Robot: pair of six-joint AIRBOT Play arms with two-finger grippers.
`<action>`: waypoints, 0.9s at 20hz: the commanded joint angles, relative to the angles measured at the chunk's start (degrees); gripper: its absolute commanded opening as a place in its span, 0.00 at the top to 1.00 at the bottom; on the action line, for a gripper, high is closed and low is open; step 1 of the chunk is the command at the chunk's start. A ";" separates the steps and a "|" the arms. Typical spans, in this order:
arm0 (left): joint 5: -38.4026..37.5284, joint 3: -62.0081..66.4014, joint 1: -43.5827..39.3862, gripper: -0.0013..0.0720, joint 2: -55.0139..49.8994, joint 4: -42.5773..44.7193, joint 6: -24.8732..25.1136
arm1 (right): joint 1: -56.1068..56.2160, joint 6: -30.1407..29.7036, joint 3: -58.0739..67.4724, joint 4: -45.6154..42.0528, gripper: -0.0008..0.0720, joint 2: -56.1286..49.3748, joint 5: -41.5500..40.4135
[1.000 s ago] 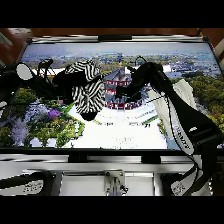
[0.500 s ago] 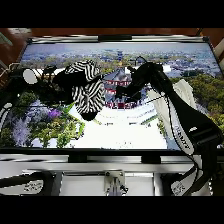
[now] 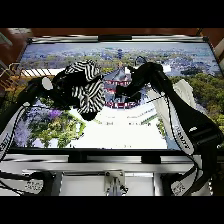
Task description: Fold the shirts.
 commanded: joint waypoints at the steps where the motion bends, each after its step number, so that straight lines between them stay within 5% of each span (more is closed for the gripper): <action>1: 3.96 -0.07 -0.50 0.01 -3.08 -0.81 -0.04 | -0.02 -0.50 0.00 0.11 0.09 0.02 -1.09; 4: 8.09 -0.07 -0.50 0.03 -3.80 -5.79 -0.02 | -0.02 -0.48 0.00 0.09 0.09 0.02 -1.25; 5: 9.60 -0.04 -0.50 0.18 -4.00 -8.87 0.07 | -0.02 -0.48 -0.02 0.04 0.09 0.02 -1.42; 7: 10.60 -0.04 -0.90 0.81 -4.24 -15.32 3.87 | -0.02 -0.50 0.00 -0.04 0.09 0.02 -3.32; 8: 10.34 -0.04 -1.14 0.90 -4.24 -17.94 6.58 | -0.02 -0.59 -0.02 -0.20 0.09 0.02 -4.81; 12: 7.17 0.00 -3.56 0.90 -0.98 -28.55 20.74 | -0.39 -5.16 0.17 -3.98 0.09 2.27 -7.04; 18: 4.59 -0.04 -17.20 0.90 10.21 -30.10 23.32 | -5.05 -3.39 4.57 -24.65 0.09 19.96 -1.88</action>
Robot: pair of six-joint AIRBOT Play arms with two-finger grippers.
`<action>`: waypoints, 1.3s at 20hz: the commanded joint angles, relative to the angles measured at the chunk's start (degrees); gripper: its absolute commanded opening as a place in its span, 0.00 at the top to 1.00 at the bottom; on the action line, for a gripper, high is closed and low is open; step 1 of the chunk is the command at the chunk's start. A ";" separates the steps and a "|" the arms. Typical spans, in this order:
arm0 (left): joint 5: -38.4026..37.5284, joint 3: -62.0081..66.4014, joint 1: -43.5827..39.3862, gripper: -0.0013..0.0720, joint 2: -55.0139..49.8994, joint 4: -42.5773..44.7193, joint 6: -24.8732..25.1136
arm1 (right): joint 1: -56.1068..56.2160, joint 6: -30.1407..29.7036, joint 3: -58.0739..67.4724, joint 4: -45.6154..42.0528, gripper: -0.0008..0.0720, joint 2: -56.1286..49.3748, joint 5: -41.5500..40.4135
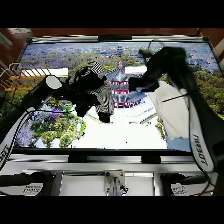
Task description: Fold the shirts.
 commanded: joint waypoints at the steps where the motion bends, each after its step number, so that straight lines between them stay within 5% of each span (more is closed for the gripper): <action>1: 2.91 0.00 -9.38 0.90 4.02 -5.09 2.54 | -3.39 2.10 1.57 -9.77 0.09 11.26 6.29; 5: 18.95 0.07 -20.96 0.89 1.09 -9.03 2.58 | -6.78 6.99 1.57 -9.97 0.09 18.86 11.47; 7: 18.10 1.09 -19.76 0.10 1.31 -8.57 2.49 | -6.88 6.82 1.55 -10.51 0.09 19.26 8.87; 12: -5.27 9.64 0.35 0.08 3.98 8.50 -8.22 | -6.88 4.00 1.38 -13.68 0.09 14.10 -3.69; 15: -13.07 9.73 11.10 0.08 3.87 18.86 -11.28 | -6.75 1.33 1.38 -10.08 0.09 7.37 -7.23; 19: -12.92 7.78 14.40 0.00 -0.13 20.94 -8.39 | -6.60 -1.57 1.38 1.01 0.09 -1.57 -8.50; 26: -5.27 7.87 11.26 0.00 -11.32 19.96 -8.33 | -6.64 -1.36 1.38 -0.70 0.09 -5.18 -13.77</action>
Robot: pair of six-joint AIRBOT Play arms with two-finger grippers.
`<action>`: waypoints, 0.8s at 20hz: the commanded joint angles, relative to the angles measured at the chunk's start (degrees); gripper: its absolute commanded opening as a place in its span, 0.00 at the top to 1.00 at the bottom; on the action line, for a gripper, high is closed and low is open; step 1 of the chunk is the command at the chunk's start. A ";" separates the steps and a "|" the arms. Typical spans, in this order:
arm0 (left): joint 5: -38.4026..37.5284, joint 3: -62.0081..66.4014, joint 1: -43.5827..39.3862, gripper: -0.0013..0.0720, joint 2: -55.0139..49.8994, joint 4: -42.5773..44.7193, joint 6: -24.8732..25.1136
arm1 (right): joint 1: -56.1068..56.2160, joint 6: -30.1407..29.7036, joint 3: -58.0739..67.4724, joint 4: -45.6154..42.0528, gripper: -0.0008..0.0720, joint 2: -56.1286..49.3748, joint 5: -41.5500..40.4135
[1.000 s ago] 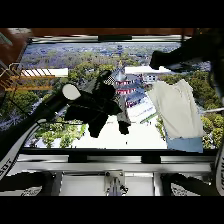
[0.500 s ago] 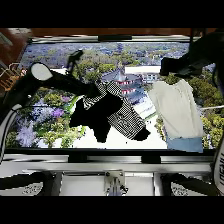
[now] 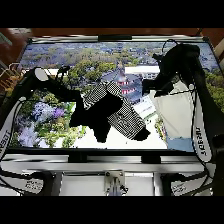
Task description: Fold the shirts.
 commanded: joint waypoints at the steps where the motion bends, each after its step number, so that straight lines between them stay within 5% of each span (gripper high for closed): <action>1: 3.39 0.00 -1.53 0.00 -5.03 -0.79 0.31 | -0.02 -0.13 0.00 0.37 0.09 -1.11 -3.23; 5: 3.78 0.07 -2.95 0.04 -8.63 -5.29 0.46 | -0.04 -0.20 0.00 0.07 0.09 -1.09 -6.43; 6: 3.74 0.07 -2.97 0.28 -9.05 -6.86 1.27 | -0.02 -0.17 -0.07 -0.17 0.09 -1.09 -6.45; 7: 3.54 0.07 -2.95 0.77 -9.14 -7.19 1.40 | -0.02 0.04 -0.46 -0.22 0.09 -1.09 -6.69; 8: 3.41 0.09 -2.78 0.90 -8.96 -7.26 2.36 | -0.02 0.07 -1.53 -0.22 0.09 -1.09 -7.56; 16: 3.17 0.09 0.20 0.90 1.05 -6.73 4.44 | 0.24 0.31 -25.03 1.25 0.09 5.64 -2.73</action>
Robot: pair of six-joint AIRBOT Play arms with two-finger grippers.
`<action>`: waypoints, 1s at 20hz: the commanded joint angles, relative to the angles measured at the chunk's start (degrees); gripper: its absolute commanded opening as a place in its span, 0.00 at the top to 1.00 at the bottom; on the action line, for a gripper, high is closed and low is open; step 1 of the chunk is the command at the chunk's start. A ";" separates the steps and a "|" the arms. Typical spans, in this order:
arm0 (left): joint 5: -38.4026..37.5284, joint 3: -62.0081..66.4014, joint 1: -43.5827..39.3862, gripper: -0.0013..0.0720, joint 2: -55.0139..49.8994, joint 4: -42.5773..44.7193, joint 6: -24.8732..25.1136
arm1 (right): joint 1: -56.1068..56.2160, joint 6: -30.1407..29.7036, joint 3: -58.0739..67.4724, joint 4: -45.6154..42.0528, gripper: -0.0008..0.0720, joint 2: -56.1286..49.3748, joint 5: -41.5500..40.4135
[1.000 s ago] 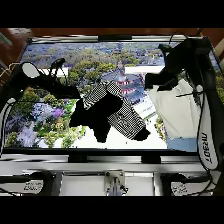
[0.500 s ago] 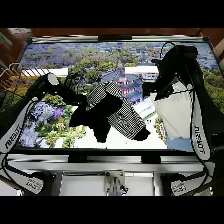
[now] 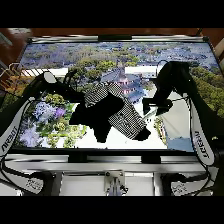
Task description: Fold the shirts.
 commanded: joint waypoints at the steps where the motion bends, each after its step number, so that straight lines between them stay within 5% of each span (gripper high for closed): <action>1: -0.35 0.04 0.72 0.90 4.87 -0.26 0.42 | 0.07 0.48 -11.10 2.27 0.09 3.98 4.13; 10: -4.85 0.07 0.11 0.90 7.32 -0.22 0.46 | 0.07 0.04 -21.86 1.99 0.09 5.38 18.38; 18: -4.28 0.07 0.11 0.90 8.22 -1.68 2.38 | 0.07 0.07 -21.86 4.46 0.09 0.33 19.63; 19: -4.28 0.07 0.11 0.90 8.24 -1.97 2.36 | 0.07 -0.22 -21.86 6.80 0.19 -0.37 19.65; 20: -4.28 0.07 0.11 0.90 8.26 -1.95 2.40 | 0.07 -0.42 -21.86 8.17 0.52 -0.61 19.85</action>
